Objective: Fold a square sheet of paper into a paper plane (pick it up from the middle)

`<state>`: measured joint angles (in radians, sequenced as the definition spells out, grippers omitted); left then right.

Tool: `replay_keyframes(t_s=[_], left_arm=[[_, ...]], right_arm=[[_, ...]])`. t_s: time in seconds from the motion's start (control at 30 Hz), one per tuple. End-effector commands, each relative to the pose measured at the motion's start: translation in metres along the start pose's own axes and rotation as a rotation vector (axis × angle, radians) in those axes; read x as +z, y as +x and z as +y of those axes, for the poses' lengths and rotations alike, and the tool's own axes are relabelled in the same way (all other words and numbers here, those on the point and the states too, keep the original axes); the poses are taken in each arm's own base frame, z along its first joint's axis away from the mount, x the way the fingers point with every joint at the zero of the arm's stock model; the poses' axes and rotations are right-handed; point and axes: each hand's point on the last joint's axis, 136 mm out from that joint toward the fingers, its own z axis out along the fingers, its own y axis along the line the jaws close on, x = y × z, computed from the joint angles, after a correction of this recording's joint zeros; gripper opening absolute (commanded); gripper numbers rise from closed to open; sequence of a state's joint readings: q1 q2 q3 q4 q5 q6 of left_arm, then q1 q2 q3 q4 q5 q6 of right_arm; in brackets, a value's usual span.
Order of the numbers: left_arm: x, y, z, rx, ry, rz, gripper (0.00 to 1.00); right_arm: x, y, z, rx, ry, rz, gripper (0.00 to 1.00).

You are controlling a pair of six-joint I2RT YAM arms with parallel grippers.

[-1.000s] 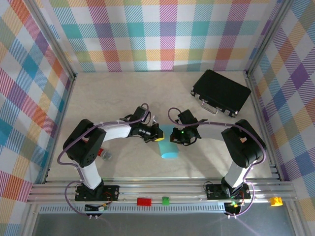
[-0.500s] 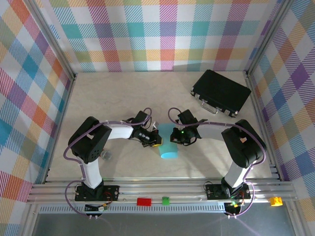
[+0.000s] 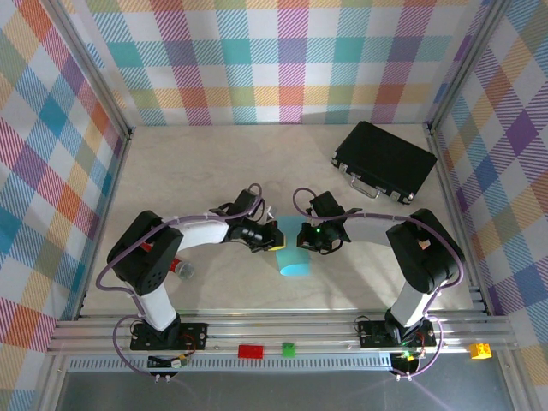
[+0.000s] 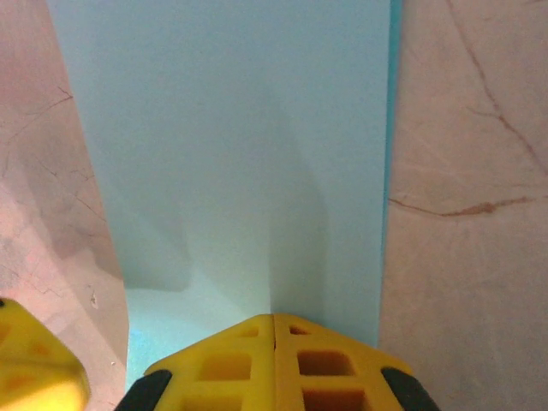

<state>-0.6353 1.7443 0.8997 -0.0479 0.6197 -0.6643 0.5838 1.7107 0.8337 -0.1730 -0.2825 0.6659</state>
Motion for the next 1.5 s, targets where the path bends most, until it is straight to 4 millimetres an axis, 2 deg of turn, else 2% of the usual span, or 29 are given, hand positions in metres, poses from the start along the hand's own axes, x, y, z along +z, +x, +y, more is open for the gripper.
replay_keyframes(t_s=[0.0, 0.17, 0.33, 0.43, 0.63, 0.73, 0.83, 0.9, 1.03, 1.23, 1.33, 1.47], left_arm=[[0.010, 0.015, 0.009, -0.040, 0.000, 0.036, 0.02], [0.020, 0.036, 0.042, -0.069, -0.054, 0.075, 0.02], [0.015, 0.058, 0.077, -0.051, -0.175, 0.104, 0.02], [0.011, 0.059, 0.071, -0.043, -0.152, 0.099, 0.03], [-0.008, 0.039, 0.024, -0.010, -0.055, 0.009, 0.03], [-0.009, 0.035, 0.002, -0.009, 0.003, -0.007, 0.03], [-0.003, 0.034, -0.008, -0.007, 0.019, -0.007, 0.03], [0.005, 0.037, -0.005, -0.006, 0.002, 0.009, 0.02], [0.018, 0.048, 0.020, -0.026, -0.056, 0.045, 0.02], [0.020, 0.078, 0.055, -0.042, -0.122, 0.102, 0.03], [0.014, 0.090, 0.061, -0.029, -0.138, 0.119, 0.04], [0.006, 0.099, 0.055, 0.007, -0.136, 0.132, 0.04]], right_arm=[[0.006, 0.034, -0.059, 0.065, 0.218, 0.088, 0.00], [0.007, 0.035, -0.060, 0.068, 0.222, 0.089, 0.00], [0.006, 0.035, -0.060, 0.072, 0.225, 0.086, 0.00], [0.006, 0.035, -0.061, 0.073, 0.227, 0.086, 0.00], [0.006, 0.035, -0.061, 0.076, 0.230, 0.084, 0.00], [0.005, 0.034, -0.061, 0.076, 0.233, 0.083, 0.00], [0.005, 0.033, -0.061, 0.078, 0.234, 0.082, 0.00], [0.006, 0.032, -0.060, 0.080, 0.231, 0.079, 0.00], [0.006, 0.033, -0.061, 0.081, 0.235, 0.084, 0.00], [0.006, 0.033, -0.062, 0.083, 0.242, 0.083, 0.00], [0.006, 0.034, -0.064, 0.086, 0.248, 0.083, 0.00], [0.005, 0.034, -0.065, 0.088, 0.257, 0.083, 0.00]])
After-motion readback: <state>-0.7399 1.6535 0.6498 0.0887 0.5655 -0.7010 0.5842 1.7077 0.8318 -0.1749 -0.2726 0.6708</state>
